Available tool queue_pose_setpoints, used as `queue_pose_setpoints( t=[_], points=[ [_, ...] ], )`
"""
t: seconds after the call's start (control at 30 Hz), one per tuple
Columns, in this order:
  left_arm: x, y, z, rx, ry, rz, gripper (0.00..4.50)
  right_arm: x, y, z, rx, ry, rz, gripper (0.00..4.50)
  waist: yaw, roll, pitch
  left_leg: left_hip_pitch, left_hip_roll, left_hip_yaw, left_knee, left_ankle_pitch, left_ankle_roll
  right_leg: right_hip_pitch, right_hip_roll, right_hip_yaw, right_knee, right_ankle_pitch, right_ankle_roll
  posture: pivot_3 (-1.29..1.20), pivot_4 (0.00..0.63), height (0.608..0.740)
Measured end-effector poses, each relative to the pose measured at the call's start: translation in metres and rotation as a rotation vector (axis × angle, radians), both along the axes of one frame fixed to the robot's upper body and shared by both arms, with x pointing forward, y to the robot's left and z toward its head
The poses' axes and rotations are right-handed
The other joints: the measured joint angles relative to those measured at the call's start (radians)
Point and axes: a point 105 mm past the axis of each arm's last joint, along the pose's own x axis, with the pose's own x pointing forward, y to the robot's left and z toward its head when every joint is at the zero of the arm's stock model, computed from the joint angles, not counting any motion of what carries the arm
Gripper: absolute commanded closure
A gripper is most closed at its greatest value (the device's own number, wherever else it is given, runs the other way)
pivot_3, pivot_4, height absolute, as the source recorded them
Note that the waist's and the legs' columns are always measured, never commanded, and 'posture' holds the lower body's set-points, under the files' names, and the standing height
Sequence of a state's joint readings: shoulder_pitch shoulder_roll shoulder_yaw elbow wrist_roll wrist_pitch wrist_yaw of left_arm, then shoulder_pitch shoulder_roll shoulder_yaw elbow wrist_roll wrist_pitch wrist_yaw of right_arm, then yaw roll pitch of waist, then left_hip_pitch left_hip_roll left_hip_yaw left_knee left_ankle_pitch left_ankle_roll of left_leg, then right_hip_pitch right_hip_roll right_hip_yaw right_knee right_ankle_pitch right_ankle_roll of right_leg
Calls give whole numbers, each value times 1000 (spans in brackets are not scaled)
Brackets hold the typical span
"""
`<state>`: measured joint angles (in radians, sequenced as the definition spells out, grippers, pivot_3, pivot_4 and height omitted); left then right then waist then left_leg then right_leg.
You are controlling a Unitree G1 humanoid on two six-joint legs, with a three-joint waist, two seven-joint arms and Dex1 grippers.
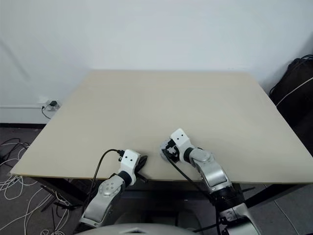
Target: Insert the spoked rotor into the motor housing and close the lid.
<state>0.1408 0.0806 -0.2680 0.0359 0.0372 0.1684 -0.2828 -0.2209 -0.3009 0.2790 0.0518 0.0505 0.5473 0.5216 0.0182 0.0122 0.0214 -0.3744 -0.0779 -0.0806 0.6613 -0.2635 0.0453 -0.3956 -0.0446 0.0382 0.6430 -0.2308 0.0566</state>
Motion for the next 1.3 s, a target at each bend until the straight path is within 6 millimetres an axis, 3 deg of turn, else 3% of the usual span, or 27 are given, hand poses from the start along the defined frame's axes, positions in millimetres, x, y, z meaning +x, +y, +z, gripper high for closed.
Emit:
queue_pose_setpoints(
  t=[0.47,0.73,0.97,1.07,1.3],
  points=[
    [2,0,2,3,-9,3,4500,-1,-2,-1,-15,12,-15,1235,3,0,-1,0,0,0,0,0,0,0,0,0,0,0,0,0,0,740],
    [42,-1,30,-2,-122,-22,4500,-2,1,-3,-2,13,-41,1235,2,-2,-2,2,0,0,0,0,0,2,0,-1,0,0,1,0,0,740],
    [67,-18,34,-51,-44,-175,4500,-3,4,-4,11,15,-49,1235,-4,-3,-2,3,0,0,0,1,0,3,1,-1,0,1,1,0,0,740],
    [76,-21,31,-67,70,-190,4500,-4,4,-5,13,13,-60,1235,-5,-4,-3,3,0,0,0,1,1,3,2,-1,0,1,1,0,0,740],
    [82,-30,33,-96,172,-281,4500,-6,4,-4,19,6,-80,1235,-6,-5,-2,4,0,0,-1,2,2,3,2,0,0,1,1,0,0,740]
  ],
)
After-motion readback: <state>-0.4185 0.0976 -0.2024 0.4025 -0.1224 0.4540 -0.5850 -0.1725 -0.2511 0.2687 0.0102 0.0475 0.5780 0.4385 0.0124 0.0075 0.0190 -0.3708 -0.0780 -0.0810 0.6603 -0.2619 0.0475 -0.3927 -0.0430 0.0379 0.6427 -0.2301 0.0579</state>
